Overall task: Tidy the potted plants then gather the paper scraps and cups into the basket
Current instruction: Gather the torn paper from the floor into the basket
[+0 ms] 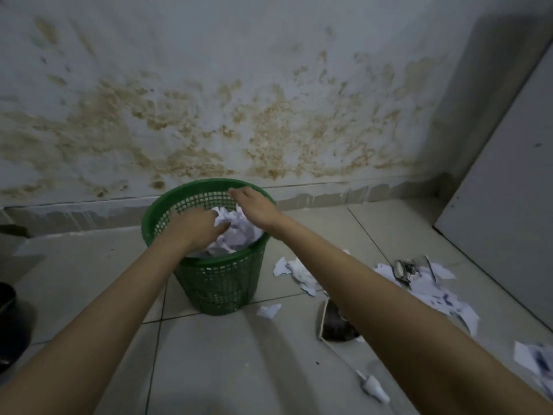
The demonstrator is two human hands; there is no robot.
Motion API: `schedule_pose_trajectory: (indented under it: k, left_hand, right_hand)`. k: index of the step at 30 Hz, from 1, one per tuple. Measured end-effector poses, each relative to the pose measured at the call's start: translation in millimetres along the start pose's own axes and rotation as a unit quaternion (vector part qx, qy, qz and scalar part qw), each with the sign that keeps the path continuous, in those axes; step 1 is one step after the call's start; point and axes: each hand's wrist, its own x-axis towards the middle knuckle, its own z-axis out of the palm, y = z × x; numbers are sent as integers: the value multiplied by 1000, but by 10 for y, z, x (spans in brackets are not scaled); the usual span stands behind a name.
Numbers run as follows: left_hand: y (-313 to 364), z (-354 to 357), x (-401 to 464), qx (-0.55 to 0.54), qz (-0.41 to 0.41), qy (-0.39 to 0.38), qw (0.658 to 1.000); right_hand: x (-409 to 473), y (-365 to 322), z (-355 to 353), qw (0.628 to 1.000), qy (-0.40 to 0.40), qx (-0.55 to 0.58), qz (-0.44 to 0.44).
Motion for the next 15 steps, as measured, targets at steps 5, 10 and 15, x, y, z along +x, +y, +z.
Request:
schedule_pose_trajectory:
  k: [5, 10, 15]
  left_hand:
    - [475, -187, -106, -75, 51, 118, 989]
    - [1195, -201, -127, -97, 90, 145, 981]
    - [1736, 0, 15, -76, 96, 30, 992]
  right_hand:
    - [-348, 203, -634, 999, 46, 9, 13]
    - [-775, 783, -1520, 992, 47, -5, 117]
    - [-1116, 1426, -2217, 980, 71, -6, 185]
